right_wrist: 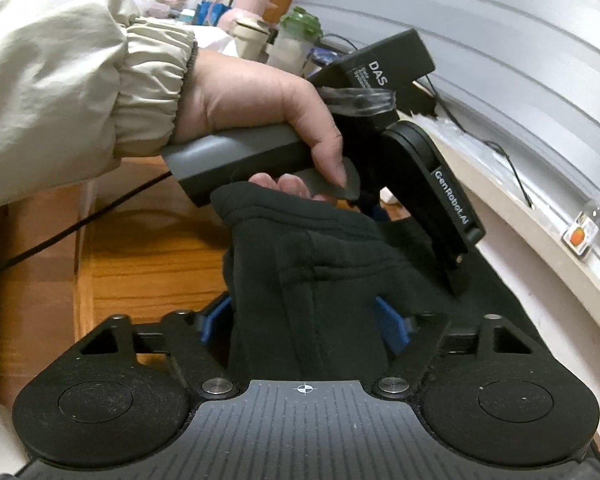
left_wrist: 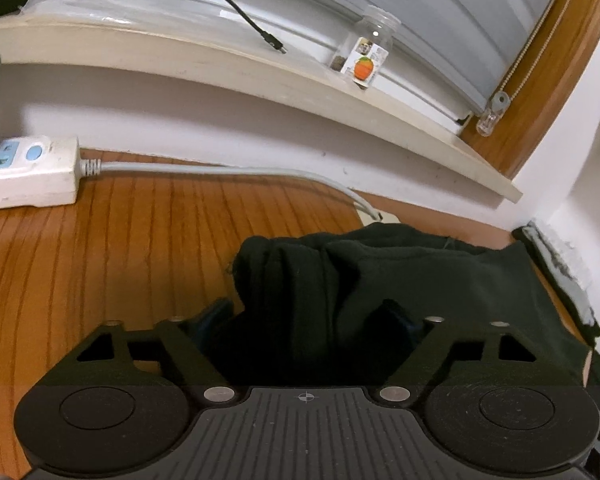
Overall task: Fold clothes
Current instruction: 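Grasp the folded sweatpants edge with both tools and lift it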
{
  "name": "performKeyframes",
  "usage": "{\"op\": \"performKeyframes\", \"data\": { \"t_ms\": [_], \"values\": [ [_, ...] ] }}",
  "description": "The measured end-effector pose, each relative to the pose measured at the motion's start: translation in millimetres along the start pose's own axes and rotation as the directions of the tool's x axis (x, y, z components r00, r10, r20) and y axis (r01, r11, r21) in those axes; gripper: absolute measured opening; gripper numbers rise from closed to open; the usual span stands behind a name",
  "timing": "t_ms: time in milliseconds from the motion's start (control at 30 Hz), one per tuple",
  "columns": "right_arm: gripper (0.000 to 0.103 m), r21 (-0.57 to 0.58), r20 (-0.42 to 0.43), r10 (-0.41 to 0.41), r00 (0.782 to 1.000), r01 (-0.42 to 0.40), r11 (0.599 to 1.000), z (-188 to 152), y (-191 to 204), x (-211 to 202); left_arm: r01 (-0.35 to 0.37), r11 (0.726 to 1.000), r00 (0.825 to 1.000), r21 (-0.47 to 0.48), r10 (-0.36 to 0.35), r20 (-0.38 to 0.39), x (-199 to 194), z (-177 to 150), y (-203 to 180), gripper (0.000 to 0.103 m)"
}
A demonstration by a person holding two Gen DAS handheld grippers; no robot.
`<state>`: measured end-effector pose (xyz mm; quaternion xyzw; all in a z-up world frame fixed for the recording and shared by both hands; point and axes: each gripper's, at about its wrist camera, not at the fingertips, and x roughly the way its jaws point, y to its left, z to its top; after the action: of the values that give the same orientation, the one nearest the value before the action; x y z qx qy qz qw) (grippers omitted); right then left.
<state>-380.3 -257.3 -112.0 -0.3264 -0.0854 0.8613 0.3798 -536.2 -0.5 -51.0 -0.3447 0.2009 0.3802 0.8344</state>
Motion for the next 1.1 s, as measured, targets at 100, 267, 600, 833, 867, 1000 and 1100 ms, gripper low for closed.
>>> {"op": "performKeyframes", "data": {
  "t_ms": [100, 267, 600, 833, 867, 1000, 1100],
  "values": [
    [0.039, 0.010, 0.048, -0.026, 0.999, 0.025, 1.000, 2.7, -1.8, -9.7, 0.004, 1.000, 1.000, -0.017, -0.004, 0.008, -3.5, -0.8, 2.2, 0.067],
    [0.034, 0.053, 0.116, -0.062, 0.991, 0.056, 0.997, 7.0, -17.6, -26.2, -0.005, 1.000, 0.999, -0.030, 0.006, 0.041, -14.3, 4.1, -5.3, 0.049],
    [0.033, 0.125, 0.267, -0.229, 0.936, 0.202, 0.971, 18.4, -76.3, -113.7, 0.018, 0.991, 0.983, 0.131, -0.041, 0.179, -44.7, 69.1, -117.6, 0.045],
    [0.033, 0.337, 0.115, -0.451, 0.885, 0.392, 0.856, -66.1, -144.4, -202.0, 0.086, 0.926, 0.976, 0.367, -0.152, 0.155, 30.9, 122.6, -306.0, 0.055],
    [0.035, 0.372, 0.075, -0.477, 0.876, 0.419, 0.828, -83.5, -154.0, -213.3, 0.099, 0.917, 0.974, 0.386, -0.168, 0.150, 48.7, 123.7, -331.2, 0.066],
    [0.062, 0.491, -0.095, -0.557, 0.825, 0.525, 0.695, -152.8, -192.4, -258.2, 0.167, 0.892, 0.967, 0.420, -0.231, 0.107, 103.8, 121.0, -387.2, 0.077],
    [0.062, 0.556, -0.228, -0.590, 0.774, 0.601, 0.574, -204.7, -221.2, -291.9, 0.164, 0.886, 0.975, 0.433, -0.211, 0.063, 136.2, 112.0, -385.7, 0.079]
  ]
}}
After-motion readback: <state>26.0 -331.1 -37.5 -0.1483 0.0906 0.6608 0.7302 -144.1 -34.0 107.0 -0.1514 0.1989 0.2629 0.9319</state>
